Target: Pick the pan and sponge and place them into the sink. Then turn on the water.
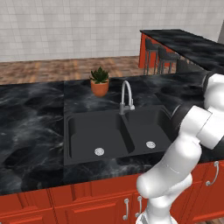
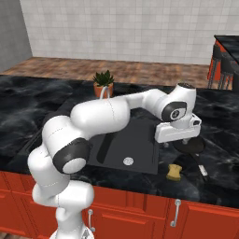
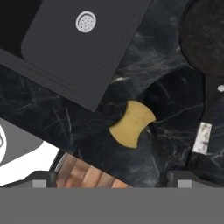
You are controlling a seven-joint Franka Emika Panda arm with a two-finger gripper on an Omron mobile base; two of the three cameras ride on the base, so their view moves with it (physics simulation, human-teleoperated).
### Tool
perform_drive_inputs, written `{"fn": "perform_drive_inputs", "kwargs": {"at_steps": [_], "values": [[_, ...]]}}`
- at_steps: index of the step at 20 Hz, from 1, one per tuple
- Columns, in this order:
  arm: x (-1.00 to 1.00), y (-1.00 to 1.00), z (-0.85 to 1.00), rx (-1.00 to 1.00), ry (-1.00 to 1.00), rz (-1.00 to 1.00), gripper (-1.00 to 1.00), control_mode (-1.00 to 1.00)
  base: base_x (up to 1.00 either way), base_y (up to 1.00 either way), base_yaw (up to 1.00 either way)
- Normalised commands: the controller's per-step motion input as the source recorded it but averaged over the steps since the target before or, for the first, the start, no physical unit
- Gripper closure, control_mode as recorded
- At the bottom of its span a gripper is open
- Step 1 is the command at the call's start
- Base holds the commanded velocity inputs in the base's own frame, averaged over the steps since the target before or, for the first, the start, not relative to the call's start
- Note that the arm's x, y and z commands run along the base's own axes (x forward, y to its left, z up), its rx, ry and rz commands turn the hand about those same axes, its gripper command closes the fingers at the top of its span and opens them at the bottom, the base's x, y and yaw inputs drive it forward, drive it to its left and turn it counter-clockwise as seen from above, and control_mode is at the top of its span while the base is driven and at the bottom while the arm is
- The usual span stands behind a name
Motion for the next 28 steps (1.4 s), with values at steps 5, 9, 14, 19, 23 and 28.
{"fn": "perform_drive_inputs", "kwargs": {"at_steps": [5,9,14,19,23,28], "values": [[0.06,-0.21,-0.06,0.01,0.01,0.0,-1.0,-1.0,0.0,0.0,0.0],[0.07,-0.23,-0.12,0.02,0.02,0.0,-1.0,-1.0,0.0,0.0,0.0],[0.1,-0.2,-0.17,0.01,0.01,0.0,-1.0,-1.0,0.0,0.0,0.0],[0.1,-0.19,-0.21,0.02,0.0,0.0,-1.0,-1.0,0.0,0.0,0.0],[0.11,-0.11,-0.21,0.03,0.0,0.01,-1.0,-1.0,0.0,0.0,0.0],[0.13,-0.09,-0.16,0.06,-0.03,0.04,-1.0,-1.0,0.0,0.0,0.0]]}}
